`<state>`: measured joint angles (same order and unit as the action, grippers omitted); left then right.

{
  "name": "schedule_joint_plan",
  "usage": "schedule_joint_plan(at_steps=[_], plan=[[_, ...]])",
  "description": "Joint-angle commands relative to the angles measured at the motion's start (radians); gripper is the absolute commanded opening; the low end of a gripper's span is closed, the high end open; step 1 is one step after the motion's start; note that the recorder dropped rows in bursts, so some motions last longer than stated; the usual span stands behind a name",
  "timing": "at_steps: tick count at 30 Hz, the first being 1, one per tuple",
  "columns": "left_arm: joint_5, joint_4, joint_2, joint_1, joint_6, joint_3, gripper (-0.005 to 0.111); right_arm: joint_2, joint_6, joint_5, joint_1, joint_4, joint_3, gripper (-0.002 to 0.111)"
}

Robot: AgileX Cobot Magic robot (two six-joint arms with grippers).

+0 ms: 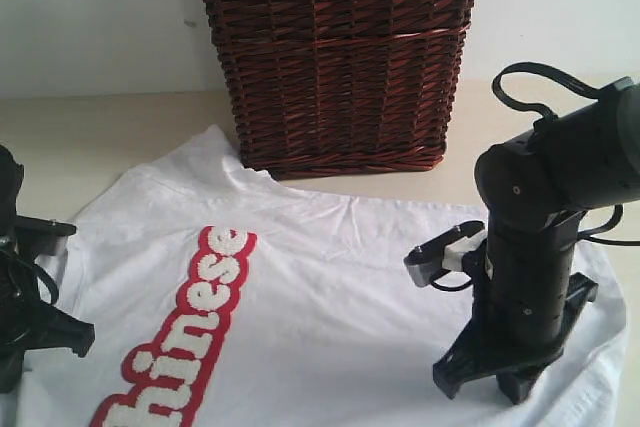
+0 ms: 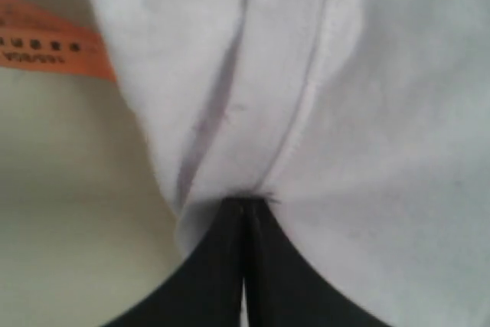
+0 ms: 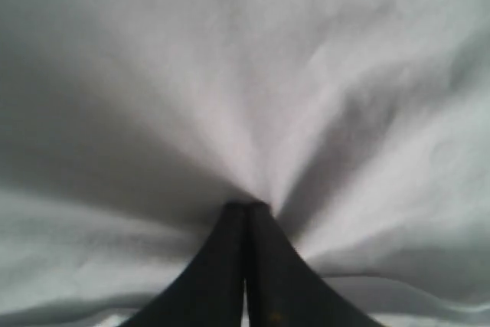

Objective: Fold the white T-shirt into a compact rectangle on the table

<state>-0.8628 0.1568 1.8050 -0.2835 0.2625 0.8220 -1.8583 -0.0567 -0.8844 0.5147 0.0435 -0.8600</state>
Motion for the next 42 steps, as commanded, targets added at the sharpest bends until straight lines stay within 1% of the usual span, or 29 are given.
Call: schedule_joint_plan(at_steps=[1, 3, 5, 7, 10, 12, 14, 16, 17, 19, 21, 23, 26, 28, 31, 33, 36, 39, 42], plan=[[-0.009, 0.005, 0.005, 0.005, -0.022, 0.018, 0.0, -0.017, -0.154, -0.165, -0.002, 0.182, 0.085, 0.0], [-0.011, 0.003, 0.005, 0.005, -0.022, 0.025, 0.0, 0.024, -0.153, -0.168, -0.002, 0.18, 0.119, 0.0], [-0.011, -0.01, 0.005, 0.005, -0.025, 0.034, 0.0, 0.078, -0.148, -0.123, -0.002, 0.183, 0.135, 0.0], [-0.03, -0.05, 0.005, 0.004, -0.068, 0.041, 0.0, 0.142, -0.15, -0.038, -0.002, 0.183, 0.118, 0.0], [-0.055, -0.094, 0.0, 0.004, -0.132, 0.04, 0.0, 0.178, -0.16, 0.101, -0.002, 0.18, 0.068, 0.0], [-0.05, -0.101, -0.029, 0.004, -0.13, 0.045, 0.0, 0.164, -0.201, 0.096, -0.002, 0.18, 0.028, 0.0], [-0.045, -0.144, -0.056, 0.004, -0.163, 0.067, 0.0, 0.134, -0.226, 0.044, -0.002, 0.18, -0.008, 0.0], [-0.023, -0.275, -0.093, 0.004, -0.299, 0.09, 0.0, 0.098, -0.226, 0.02, -0.002, 0.184, -0.016, 0.0], [-0.013, -0.376, -0.107, 0.004, -0.396, 0.093, 0.0, 0.083, -0.226, 0.025, -0.002, 0.193, -0.016, 0.0], [0.011, -0.63, -0.129, 0.004, -0.627, 0.097, 0.0, 0.04, -0.226, 0.067, -0.002, 0.21, -0.016, 0.0], [0.009, -0.847, -0.128, -0.006, -0.831, 0.097, 0.0, -0.004, -0.226, 0.108, -0.002, 0.226, -0.022, 0.0], [0.041, -0.917, -0.107, -0.037, -0.906, 0.097, 0.0, -0.035, -0.226, 0.121, -0.002, 0.239, -0.041, 0.0], [0.164, -0.893, -0.027, -0.116, -0.911, 0.119, 0.0, -0.058, -0.226, 0.156, -0.002, 0.254, -0.084, 0.0], [0.197, -0.84, 0.041, -0.145, -0.89, 0.163, 0.0, -0.063, -0.226, 0.181, -0.002, 0.254, -0.112, 0.0], [0.253, -0.691, 0.142, -0.146, -0.698, 0.247, 0.0, -0.089, -0.224, 0.189, -0.002, 0.27, -0.177, 0.0], [0.259, -0.527, 0.199, -0.123, -0.524, 0.3, 0.0, -0.122, -0.216, 0.181, -0.002, 0.285, -0.226, 0.0], [0.215, -0.333, 0.261, -0.078, -0.352, 0.356, 0.0, -0.188, -0.194, 0.172, -0.006, 0.297, -0.325, 0.0], [0.169, -0.252, 0.303, -0.014, -0.283, 0.376, 0.0, -0.257, -0.164, 0.143, -0.011, 0.274, -0.42, 0.0], [0.136, -0.247, 0.328, 0.069, -0.263, 0.378, 0.0, -0.285, -0.129, 0.112, -0.011, 0.27, -0.478, 0.0]])
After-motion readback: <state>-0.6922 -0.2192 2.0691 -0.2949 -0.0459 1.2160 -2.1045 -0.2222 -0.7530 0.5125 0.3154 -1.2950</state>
